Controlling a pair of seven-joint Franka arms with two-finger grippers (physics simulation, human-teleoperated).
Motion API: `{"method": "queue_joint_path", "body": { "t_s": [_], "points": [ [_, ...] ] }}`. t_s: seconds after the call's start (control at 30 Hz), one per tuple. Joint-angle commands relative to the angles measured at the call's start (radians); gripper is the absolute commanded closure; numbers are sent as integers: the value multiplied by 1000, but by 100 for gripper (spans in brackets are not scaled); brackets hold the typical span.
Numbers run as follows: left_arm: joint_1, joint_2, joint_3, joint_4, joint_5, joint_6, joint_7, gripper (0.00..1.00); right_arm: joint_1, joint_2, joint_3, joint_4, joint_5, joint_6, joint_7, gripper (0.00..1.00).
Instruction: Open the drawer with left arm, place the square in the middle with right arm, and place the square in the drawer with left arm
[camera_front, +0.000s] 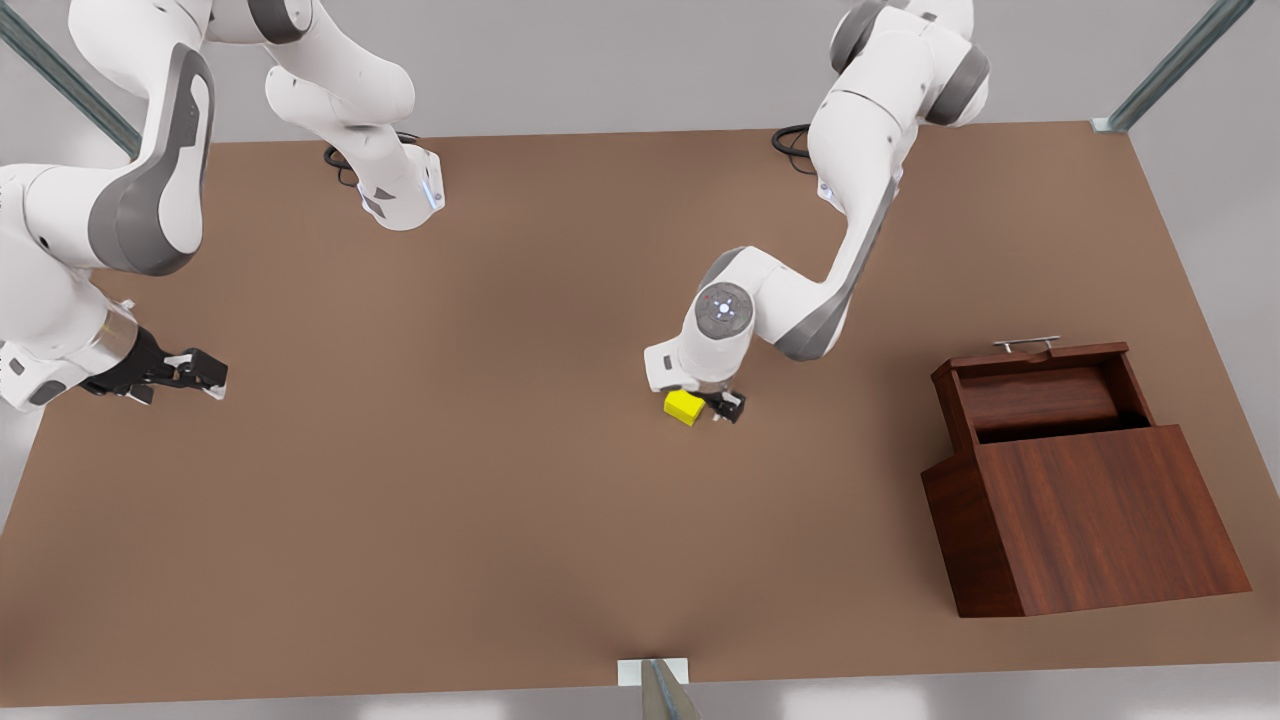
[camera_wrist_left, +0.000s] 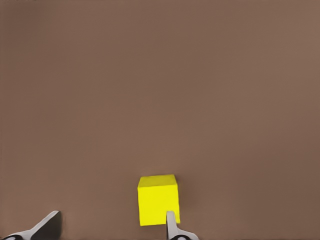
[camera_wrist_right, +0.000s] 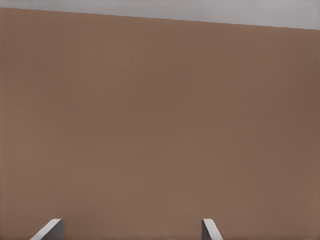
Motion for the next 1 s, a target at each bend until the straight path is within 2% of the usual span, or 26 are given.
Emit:
{"method": "queue_joint_path", "body": {
  "t_s": [0.0,0.3,0.6,0.97],
  "points": [
    [0,2,1,-11,72,14,0,0,0,0,0,1,0,0,0,0],
    [-37,26,-1,-217,67,232,-81,0,-4,0,-2,20,11,0,0,0],
    [-60,34,-1,-290,63,270,-100,0,-8,-5,-12,20,34,-3,0,0],
    [-66,88,-1,-297,63,310,-107,0,-4,-5,-22,32,35,-11,2,0]
  ]
}}
